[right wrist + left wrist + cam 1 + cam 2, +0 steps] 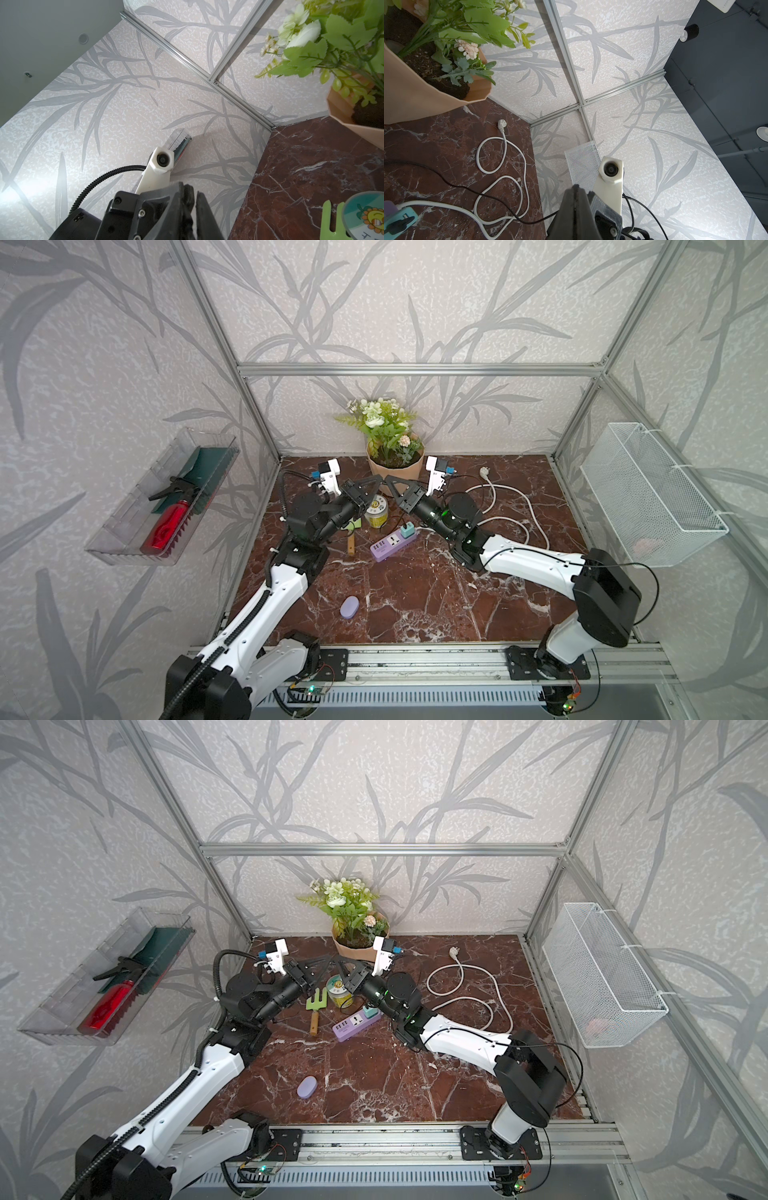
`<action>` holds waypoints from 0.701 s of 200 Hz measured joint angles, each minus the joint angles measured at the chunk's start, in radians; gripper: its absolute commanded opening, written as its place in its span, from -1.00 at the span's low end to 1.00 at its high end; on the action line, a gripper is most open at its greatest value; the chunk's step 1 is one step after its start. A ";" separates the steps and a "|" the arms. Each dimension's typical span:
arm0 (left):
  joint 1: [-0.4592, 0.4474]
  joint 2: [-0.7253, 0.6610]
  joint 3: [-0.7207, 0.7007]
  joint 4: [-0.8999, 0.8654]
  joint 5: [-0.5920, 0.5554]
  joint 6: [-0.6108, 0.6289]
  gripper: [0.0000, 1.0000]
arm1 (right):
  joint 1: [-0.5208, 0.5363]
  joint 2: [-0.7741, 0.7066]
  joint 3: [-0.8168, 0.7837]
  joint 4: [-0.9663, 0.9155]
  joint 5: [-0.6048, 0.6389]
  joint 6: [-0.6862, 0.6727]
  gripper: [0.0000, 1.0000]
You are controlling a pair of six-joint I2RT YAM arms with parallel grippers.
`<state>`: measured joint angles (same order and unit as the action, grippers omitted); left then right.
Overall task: Charge the bluetooth headset
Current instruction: Adjust the charging cable.
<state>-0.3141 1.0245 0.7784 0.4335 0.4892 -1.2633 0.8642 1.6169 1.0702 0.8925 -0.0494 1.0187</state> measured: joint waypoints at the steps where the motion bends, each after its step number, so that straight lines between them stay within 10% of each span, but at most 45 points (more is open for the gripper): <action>1: 0.000 0.000 0.000 0.000 0.000 0.000 -1.00 | 0.000 0.000 0.000 0.000 -0.001 0.000 -0.72; 57: 0.000 -0.002 0.000 -0.014 -0.011 0.015 -1.00 | -0.007 0.034 0.013 0.022 -0.051 0.079 -0.62; 140: 0.000 -0.002 0.000 -0.016 -0.013 0.027 -0.96 | -0.015 0.034 0.013 0.028 -0.084 0.136 -1.00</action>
<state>-0.3141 1.0225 0.7788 0.4171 0.4759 -1.2362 0.8494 1.6505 1.0836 0.9207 -0.1329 1.1549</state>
